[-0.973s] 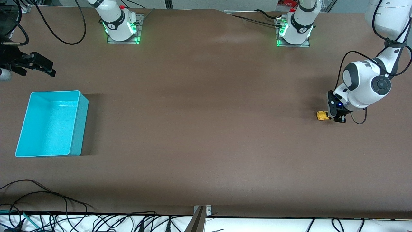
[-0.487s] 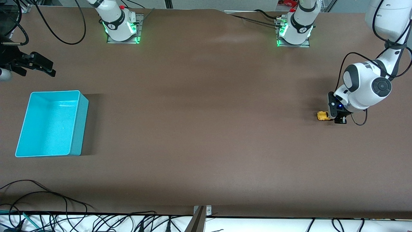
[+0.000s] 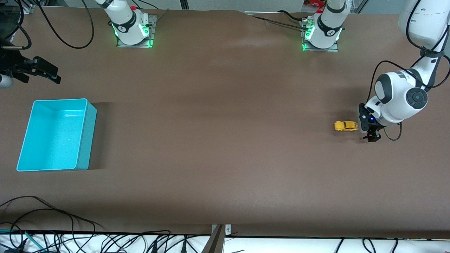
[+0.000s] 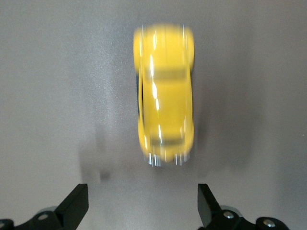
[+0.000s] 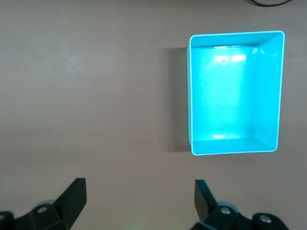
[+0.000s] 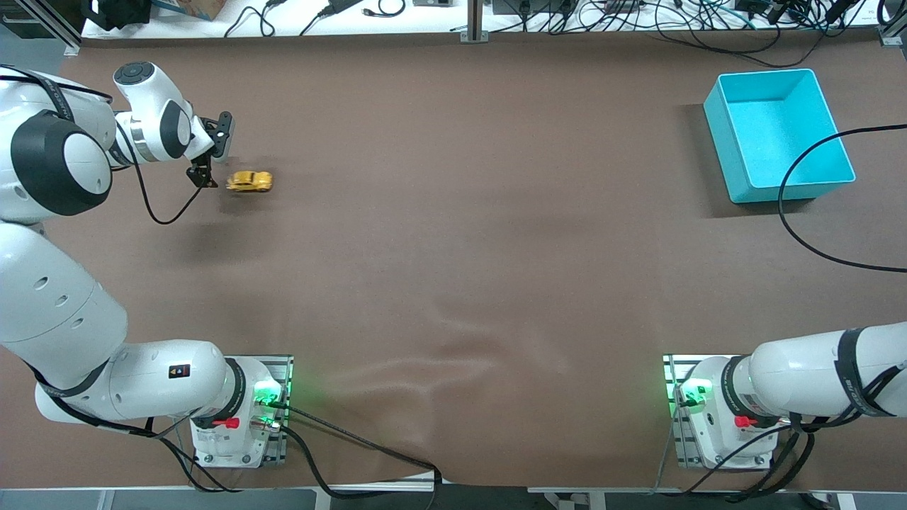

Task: Wind up and store yellow beetle car
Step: 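Release the car and lift the left gripper so it rolls toward the bin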

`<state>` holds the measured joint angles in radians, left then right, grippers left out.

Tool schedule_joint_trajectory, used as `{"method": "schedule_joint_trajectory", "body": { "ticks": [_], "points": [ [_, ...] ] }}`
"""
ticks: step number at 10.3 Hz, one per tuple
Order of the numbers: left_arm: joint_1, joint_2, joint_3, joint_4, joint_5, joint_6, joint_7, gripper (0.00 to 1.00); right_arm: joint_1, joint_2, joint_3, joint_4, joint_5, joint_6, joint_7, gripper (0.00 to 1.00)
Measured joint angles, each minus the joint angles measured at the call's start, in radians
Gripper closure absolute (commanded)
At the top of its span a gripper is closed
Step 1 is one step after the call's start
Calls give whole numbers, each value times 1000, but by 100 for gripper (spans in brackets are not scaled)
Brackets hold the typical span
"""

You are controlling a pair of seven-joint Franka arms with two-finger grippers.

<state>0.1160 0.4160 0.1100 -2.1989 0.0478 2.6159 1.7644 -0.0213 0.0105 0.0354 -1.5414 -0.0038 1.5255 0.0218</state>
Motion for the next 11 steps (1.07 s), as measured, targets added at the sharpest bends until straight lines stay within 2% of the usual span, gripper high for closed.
{"method": "schedule_joint_trajectory", "body": {
  "ticks": [8,11],
  "points": [
    [0,-11,0,11,0,-10,0,0,0,0,0,0,0,0,0,0],
    [3,-83,4,11,0,-15,0,0,0,0,0,0,0,0,0,0]
  ]
}}
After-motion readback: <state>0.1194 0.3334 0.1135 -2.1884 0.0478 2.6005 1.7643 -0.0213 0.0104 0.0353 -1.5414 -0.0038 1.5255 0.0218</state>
